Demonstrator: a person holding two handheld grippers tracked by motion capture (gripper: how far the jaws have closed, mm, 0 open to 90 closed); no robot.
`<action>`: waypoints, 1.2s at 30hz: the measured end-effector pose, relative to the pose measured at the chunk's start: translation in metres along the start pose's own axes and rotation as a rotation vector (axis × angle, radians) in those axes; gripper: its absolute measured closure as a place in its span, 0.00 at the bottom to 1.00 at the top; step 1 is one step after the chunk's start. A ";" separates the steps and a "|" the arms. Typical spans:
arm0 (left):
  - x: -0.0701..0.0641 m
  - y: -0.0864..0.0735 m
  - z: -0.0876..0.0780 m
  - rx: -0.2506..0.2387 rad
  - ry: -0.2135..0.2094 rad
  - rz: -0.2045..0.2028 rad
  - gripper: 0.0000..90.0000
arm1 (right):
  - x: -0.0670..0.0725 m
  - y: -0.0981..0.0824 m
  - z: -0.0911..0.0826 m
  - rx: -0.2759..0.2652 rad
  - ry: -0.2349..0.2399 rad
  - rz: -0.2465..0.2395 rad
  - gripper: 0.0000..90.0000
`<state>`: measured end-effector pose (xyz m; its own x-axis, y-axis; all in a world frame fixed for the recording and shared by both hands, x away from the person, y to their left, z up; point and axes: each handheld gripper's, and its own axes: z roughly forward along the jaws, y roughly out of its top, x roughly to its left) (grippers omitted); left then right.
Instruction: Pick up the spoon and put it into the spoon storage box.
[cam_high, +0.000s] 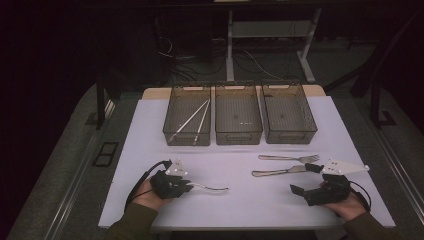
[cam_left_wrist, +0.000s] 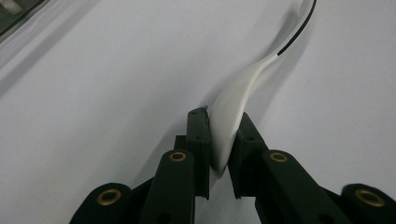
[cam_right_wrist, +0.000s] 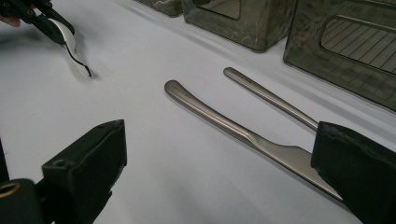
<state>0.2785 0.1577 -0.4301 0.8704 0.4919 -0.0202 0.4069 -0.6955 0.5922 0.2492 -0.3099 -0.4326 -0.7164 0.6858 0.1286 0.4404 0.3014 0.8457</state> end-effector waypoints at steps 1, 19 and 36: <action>0.000 0.000 0.000 -0.004 0.006 -0.006 0.88 | 0.000 0.000 0.000 0.000 0.000 0.000 0.04; 0.011 0.018 -0.021 -0.170 0.047 -0.072 0.88 | 0.000 0.000 0.001 0.002 0.001 -0.002 0.04; 0.026 0.043 -0.026 -0.245 0.029 -0.078 0.88 | 0.002 0.002 0.008 -0.045 0.040 0.045 0.04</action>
<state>0.3121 0.1539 -0.3844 0.8291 0.5566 -0.0523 0.3902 -0.5092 0.7671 0.2530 -0.3028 -0.4352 -0.7181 0.6704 0.1868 0.4486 0.2407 0.8607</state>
